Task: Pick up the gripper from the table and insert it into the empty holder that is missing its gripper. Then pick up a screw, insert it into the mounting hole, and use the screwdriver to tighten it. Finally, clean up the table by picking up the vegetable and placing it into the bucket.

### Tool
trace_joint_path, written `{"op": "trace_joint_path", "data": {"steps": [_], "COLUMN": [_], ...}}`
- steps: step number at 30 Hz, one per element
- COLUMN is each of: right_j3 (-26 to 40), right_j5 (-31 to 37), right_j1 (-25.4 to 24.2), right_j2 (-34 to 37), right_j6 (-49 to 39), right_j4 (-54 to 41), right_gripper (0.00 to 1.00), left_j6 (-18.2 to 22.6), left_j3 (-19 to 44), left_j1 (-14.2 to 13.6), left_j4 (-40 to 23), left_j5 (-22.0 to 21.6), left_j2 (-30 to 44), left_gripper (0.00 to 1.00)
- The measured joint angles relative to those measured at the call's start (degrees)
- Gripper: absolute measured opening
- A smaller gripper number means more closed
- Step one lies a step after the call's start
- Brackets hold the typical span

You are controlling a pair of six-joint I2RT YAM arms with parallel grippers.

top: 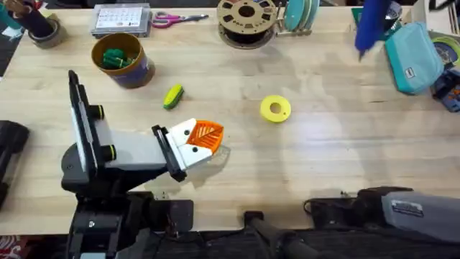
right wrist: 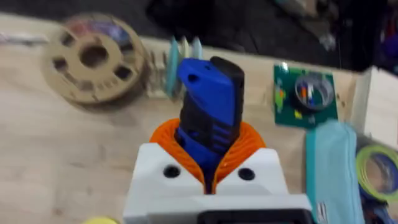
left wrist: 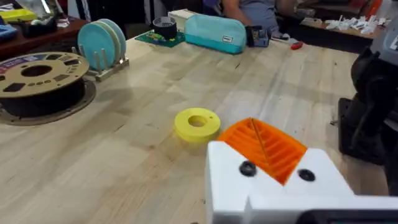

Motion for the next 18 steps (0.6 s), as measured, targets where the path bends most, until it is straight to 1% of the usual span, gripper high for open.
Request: {"op": "trace_joint_path", "data": {"steps": [4, 9, 10, 14, 18], "right_j3": [1.32, 1.36, 1.36, 1.42, 1.47], "right_j5": [0.0, -0.25, -1.88, -5.64, -9.94], "right_j1": [4.15, 10.97, 14.96, 19.3, 22.37], "right_j2": [-2.02, -4.41, -5.6, -6.36, -6.36], "right_j6": [2.53, 4.0, 4.44, 4.68, 4.73], "right_j4": [5.76, 14.39, 20.2, 26.53, 29.36], "right_gripper": [0.026, 0.026, 0.026, 0.026, 0.026], "left_j6": [0.02, 0.02, 0.01, 0.0, 0.02], "left_j3": [0.0, 0.0, 0.0, 0.0, 0.0], "left_j1": [0.0, 0.0, 0.0, 0.0, 0.0], "left_j4": [0.0, 0.0, 0.0, 0.0, 0.0], "left_j5": [0.0, 0.0, 0.0, 0.0, 0.0], "left_j2": [0.0, 0.01, 0.0, 0.0, 0.0], "left_gripper": [0.013, 0.013, 0.013, 0.013, 0.013]}}
